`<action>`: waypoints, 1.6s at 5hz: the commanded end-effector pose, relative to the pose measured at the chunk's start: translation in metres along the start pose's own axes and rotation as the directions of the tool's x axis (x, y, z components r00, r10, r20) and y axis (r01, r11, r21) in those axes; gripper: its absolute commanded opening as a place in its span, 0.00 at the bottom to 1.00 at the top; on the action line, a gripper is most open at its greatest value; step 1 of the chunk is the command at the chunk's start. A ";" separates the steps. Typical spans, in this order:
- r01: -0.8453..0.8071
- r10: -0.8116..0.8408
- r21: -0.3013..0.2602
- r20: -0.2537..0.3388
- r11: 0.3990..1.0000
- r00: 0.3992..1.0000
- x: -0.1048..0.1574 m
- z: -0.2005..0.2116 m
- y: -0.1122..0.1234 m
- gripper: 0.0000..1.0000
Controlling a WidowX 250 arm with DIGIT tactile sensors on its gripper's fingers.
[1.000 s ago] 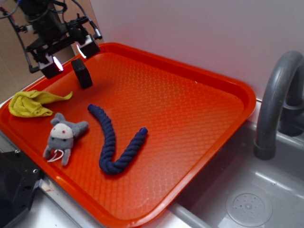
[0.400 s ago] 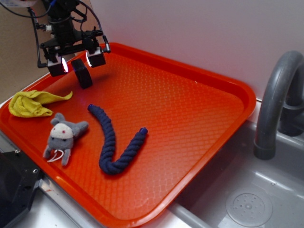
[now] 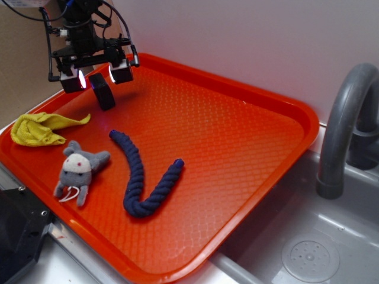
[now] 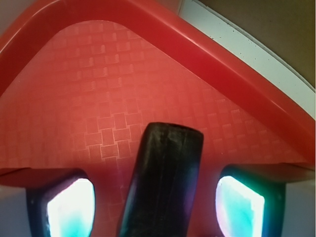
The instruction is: Grab the black box.
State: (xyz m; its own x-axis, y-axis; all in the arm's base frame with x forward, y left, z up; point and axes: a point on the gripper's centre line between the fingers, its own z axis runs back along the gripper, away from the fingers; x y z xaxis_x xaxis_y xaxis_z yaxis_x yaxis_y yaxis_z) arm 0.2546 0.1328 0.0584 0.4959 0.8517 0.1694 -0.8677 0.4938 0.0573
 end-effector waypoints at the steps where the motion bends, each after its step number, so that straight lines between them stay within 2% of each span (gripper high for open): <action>1: 0.010 -0.009 -0.027 0.041 1.000 0.999 0.010 0.014 0.004 1.00; 2: 0.058 -0.058 0.011 -0.014 0.998 0.998 -0.002 -0.014 0.004 0.00; 3: 0.078 -0.078 -0.021 0.001 0.997 0.997 -0.006 0.002 0.000 0.00; 4: 0.122 -0.120 -0.036 0.051 0.992 0.991 -0.001 0.034 0.001 0.00; 5: 0.233 -0.225 -0.085 0.100 0.969 0.969 -0.003 0.085 0.004 0.00; 6: 0.427 -0.405 -0.175 0.147 0.887 0.902 -0.021 0.139 0.000 0.00; 7: 0.631 -0.603 -0.207 0.187 0.748 0.776 -0.032 0.187 -0.018 0.00; 8: 0.803 -0.763 -0.192 0.252 0.564 0.596 -0.037 0.214 -0.032 0.00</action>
State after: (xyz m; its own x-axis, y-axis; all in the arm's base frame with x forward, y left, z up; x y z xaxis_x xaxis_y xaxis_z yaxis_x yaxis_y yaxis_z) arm 0.2593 0.0384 0.2413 0.9634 0.1086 0.2450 -0.1055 0.9941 -0.0257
